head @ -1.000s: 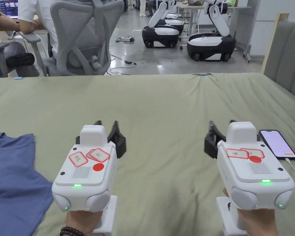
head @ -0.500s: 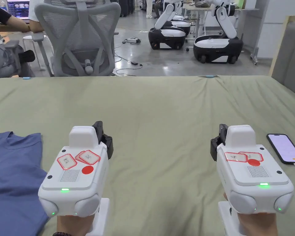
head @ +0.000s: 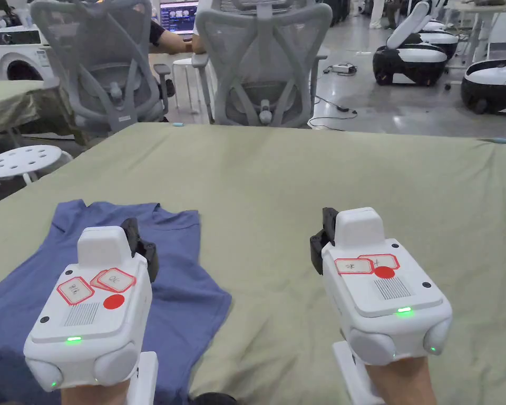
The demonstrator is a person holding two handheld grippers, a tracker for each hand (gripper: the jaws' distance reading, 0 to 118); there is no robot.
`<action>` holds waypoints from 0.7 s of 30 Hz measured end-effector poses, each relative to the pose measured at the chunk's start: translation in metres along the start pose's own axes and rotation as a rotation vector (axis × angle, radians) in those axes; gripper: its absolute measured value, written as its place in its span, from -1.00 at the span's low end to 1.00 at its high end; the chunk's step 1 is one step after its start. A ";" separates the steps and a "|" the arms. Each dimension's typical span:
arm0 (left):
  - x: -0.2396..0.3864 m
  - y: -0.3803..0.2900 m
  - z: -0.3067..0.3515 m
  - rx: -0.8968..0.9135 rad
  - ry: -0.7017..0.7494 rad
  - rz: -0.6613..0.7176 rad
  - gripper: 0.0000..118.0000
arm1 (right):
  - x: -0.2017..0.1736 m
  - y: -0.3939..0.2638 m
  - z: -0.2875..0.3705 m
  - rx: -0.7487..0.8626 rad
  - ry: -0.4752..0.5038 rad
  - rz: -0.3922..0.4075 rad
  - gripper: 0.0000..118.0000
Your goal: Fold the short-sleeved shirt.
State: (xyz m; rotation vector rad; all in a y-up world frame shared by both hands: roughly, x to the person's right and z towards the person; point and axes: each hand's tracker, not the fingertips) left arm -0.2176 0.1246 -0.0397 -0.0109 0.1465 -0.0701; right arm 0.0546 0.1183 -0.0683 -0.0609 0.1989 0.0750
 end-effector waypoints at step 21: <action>-0.025 -0.045 -0.234 -0.613 -0.192 -0.156 0.88 | -0.021 -0.037 -0.054 -0.137 0.093 -0.011 -0.89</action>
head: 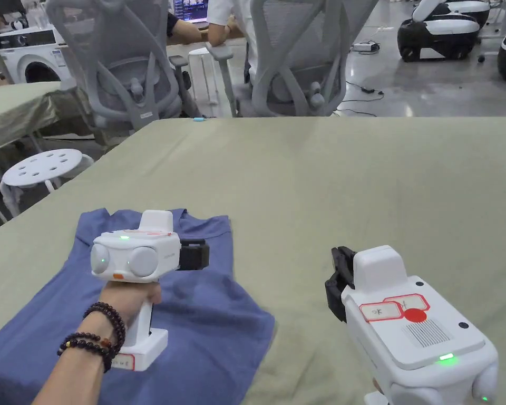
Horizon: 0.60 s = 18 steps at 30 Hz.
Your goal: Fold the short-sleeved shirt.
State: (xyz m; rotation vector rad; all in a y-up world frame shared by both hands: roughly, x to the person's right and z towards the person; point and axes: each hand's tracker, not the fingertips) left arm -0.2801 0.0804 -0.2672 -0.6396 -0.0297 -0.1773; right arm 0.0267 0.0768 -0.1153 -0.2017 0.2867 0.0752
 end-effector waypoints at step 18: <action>0.003 -0.013 -0.050 -0.098 -0.047 -0.016 -0.95 | 0.014 -0.017 -0.017 -0.061 -0.017 -0.018 -0.89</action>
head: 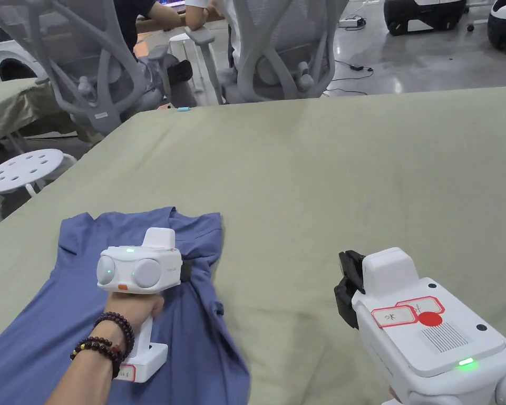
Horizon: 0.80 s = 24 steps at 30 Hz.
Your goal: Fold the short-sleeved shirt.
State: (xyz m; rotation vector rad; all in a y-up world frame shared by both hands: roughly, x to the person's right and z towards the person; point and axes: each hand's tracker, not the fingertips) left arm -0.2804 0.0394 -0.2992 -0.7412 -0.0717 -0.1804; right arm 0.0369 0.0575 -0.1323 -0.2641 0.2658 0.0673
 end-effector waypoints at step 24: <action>0.387 0.122 0.202 0.548 -0.919 -0.457 -0.94 | 0.159 -0.008 0.162 0.066 -0.445 -0.089 -0.89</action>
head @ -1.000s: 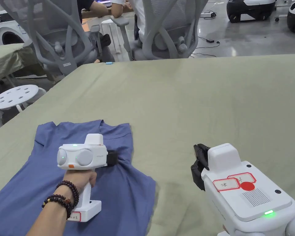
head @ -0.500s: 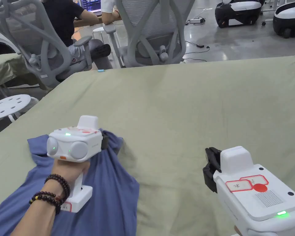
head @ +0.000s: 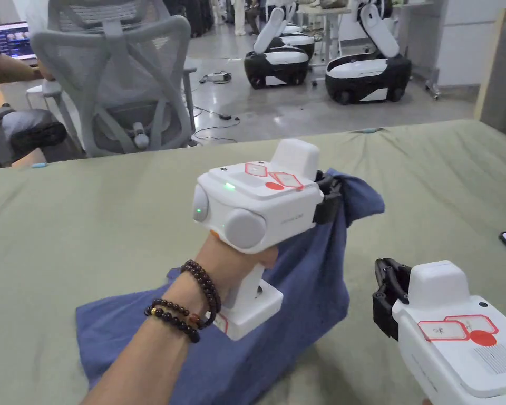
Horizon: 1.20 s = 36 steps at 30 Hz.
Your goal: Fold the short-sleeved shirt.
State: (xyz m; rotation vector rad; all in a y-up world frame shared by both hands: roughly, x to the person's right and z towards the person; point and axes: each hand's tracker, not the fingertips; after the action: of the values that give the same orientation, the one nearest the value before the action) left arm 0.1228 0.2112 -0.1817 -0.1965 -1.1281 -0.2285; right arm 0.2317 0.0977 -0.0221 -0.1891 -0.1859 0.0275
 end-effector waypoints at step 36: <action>-0.091 -0.074 0.106 -0.058 0.451 0.255 -1.00 | 0.015 0.012 0.021 -0.027 -0.049 0.015 -0.89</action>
State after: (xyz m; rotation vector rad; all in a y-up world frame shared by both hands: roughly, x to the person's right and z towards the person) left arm -0.0271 0.1758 -0.2170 -0.3206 -0.6417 -0.0713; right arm 0.2421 0.1144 -0.0018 -0.2164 -0.2342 0.0447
